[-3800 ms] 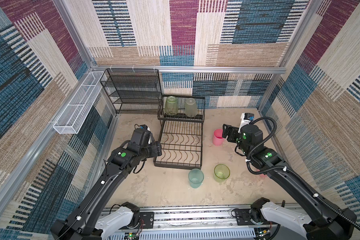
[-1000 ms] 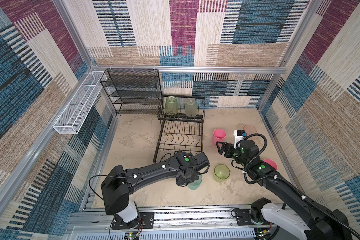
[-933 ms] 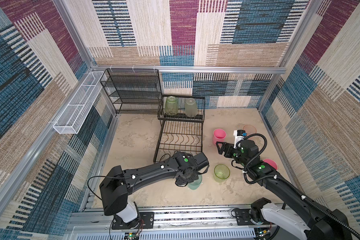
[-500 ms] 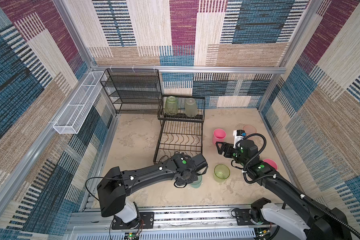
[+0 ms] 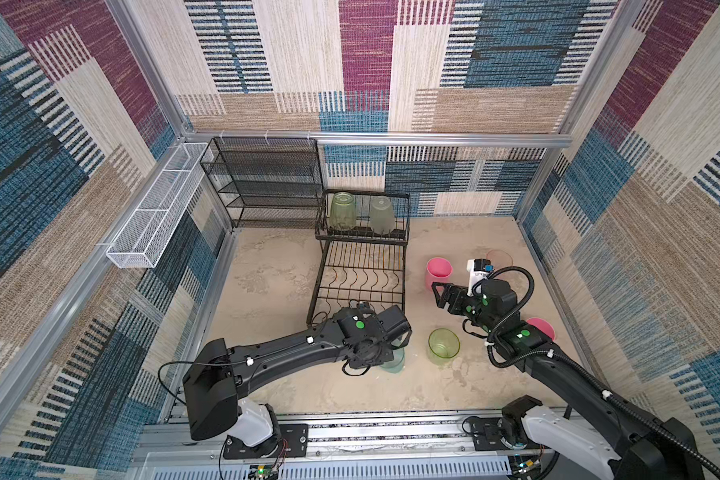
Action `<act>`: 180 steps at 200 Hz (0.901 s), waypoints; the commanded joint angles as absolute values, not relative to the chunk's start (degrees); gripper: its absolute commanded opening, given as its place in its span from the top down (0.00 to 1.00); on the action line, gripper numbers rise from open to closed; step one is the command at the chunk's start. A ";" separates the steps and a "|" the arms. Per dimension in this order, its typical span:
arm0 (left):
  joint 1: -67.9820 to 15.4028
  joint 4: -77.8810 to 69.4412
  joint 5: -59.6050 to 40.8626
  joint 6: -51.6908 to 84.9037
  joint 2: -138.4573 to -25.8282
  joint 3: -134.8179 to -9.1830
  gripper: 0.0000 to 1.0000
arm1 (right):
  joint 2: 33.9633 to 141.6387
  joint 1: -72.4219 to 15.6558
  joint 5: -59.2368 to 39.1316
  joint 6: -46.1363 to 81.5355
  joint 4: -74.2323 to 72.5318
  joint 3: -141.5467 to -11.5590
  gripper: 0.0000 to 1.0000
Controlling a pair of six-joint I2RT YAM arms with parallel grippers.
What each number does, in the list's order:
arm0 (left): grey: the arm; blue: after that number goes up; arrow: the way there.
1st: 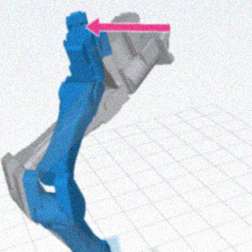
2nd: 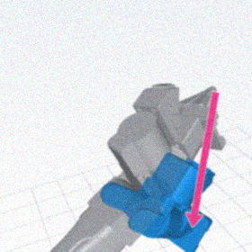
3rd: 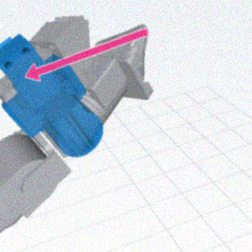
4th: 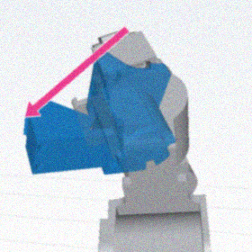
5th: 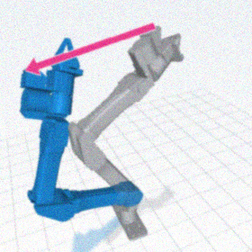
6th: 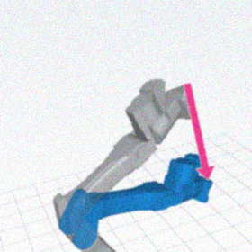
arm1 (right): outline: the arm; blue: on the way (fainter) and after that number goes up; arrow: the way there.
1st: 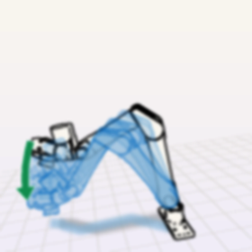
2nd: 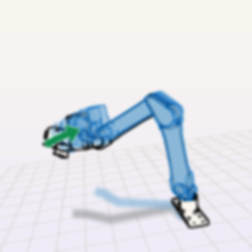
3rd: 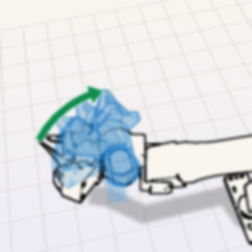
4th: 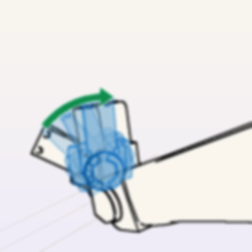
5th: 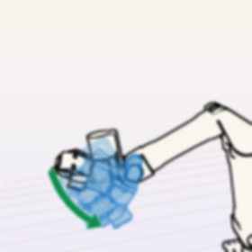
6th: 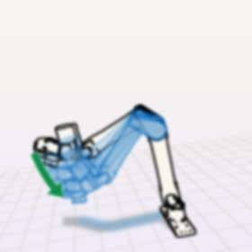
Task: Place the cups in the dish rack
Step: 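Lift the teal cup toward the rack while the right gripper moves to meet it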
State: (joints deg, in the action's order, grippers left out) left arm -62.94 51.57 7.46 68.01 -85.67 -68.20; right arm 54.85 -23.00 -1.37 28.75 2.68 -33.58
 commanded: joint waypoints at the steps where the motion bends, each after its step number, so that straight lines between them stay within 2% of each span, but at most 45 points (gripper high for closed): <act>1: -62.35 47.20 7.35 63.46 -82.29 -65.76 0.98 | 53.62 -23.01 -1.68 27.80 1.18 -33.94 0.08; 58: -55.80 43.51 4.79 57.40 -69.47 -61.69 0.99 | 55.49 -22.95 -4.42 28.75 1.46 -37.27 0.08; 95: -48.77 36.19 -1.01 55.49 -61.98 -58.36 0.99 | 56.42 -22.96 -8.58 31.93 0.93 -40.00 0.08; 180: -37.61 6.73 -15.98 56.13 -64.48 -50.49 0.99 | 60.12 -22.94 -15.11 49.31 -2.14 -45.35 0.09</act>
State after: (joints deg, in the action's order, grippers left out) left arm -39.07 21.39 -10.07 56.23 -63.09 -52.73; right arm 59.51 -23.00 -12.40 41.60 1.17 -44.40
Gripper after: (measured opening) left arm 0.084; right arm 0.912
